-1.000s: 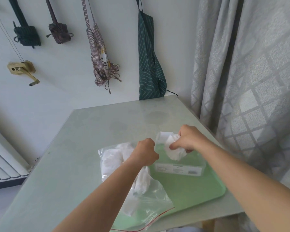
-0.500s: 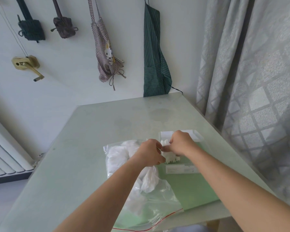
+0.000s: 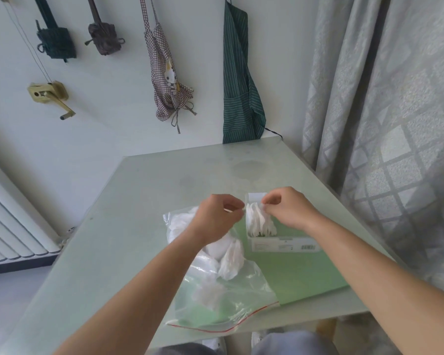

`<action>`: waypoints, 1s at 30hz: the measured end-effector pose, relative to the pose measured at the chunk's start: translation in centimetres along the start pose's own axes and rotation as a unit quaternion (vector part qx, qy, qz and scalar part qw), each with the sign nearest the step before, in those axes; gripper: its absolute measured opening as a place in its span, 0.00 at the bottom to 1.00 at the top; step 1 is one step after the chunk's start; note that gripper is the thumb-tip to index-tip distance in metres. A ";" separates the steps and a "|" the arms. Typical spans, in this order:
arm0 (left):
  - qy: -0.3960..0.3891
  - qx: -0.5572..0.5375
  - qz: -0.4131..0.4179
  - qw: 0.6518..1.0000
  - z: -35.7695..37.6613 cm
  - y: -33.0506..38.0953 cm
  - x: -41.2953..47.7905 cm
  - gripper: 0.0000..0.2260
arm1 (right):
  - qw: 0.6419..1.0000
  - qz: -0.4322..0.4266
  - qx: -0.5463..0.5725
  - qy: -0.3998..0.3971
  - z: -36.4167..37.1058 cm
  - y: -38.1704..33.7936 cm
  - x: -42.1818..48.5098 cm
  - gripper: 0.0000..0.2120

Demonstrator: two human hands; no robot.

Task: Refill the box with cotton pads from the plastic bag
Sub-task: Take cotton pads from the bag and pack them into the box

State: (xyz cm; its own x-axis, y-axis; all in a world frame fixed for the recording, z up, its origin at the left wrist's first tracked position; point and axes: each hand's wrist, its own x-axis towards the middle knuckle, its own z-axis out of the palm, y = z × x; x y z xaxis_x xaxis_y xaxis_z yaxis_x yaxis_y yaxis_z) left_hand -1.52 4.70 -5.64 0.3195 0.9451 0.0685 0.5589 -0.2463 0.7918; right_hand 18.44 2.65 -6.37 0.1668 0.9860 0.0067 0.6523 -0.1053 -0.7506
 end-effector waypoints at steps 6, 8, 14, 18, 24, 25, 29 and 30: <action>-0.022 0.051 0.051 0.997 -4.1 0.4 -7.1 0.06 | 0.993 -0.055 0.075 -0.067 -1.1 -3.0 -5.5 0.05; -0.066 0.068 0.043 0.995 -4.8 -0.1 -9.7 0.11 | 0.987 -0.051 0.095 -0.118 -1.2 -3.8 -7.5 0.05; -0.102 0.290 0.079 0.948 -4.1 -2.0 -14.5 0.19 | 0.947 -0.043 0.037 -0.316 -0.2 -5.1 -13.3 0.09; 0.040 0.150 0.068 0.986 -3.4 -2.5 -14.4 0.10 | 0.936 -0.094 -0.082 -0.330 2.0 -5.3 -15.5 0.14; 0.056 -0.121 -0.056 0.989 -3.5 -0.3 -13.7 0.04 | 0.963 -0.117 -0.135 -0.204 6.9 -5.7 -15.7 0.28; 0.045 -0.139 -0.061 0.987 -3.5 0.0 -13.7 0.03 | 0.962 -0.120 -0.148 -0.197 7.7 -5.7 -15.5 0.26; 0.000 -0.184 -0.074 0.980 -4.6 -0.1 -13.9 0.05 | 0.965 -0.120 -0.177 -0.154 9.3 -5.6 -13.9 0.16; 0.006 -0.199 -0.093 0.976 -5.0 -0.6 -13.9 0.05 | 0.963 -0.117 -0.181 -0.159 9.4 -5.3 -13.7 0.17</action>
State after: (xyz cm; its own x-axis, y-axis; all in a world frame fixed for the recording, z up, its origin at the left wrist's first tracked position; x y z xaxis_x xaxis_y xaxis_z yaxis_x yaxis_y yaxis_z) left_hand -10.12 -7.22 -4.08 0.2315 0.9684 -0.0931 0.2646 0.0294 0.9639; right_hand 5.72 -9.09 -8.74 -0.2143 0.9718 -0.0986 0.8690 0.1436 -0.4736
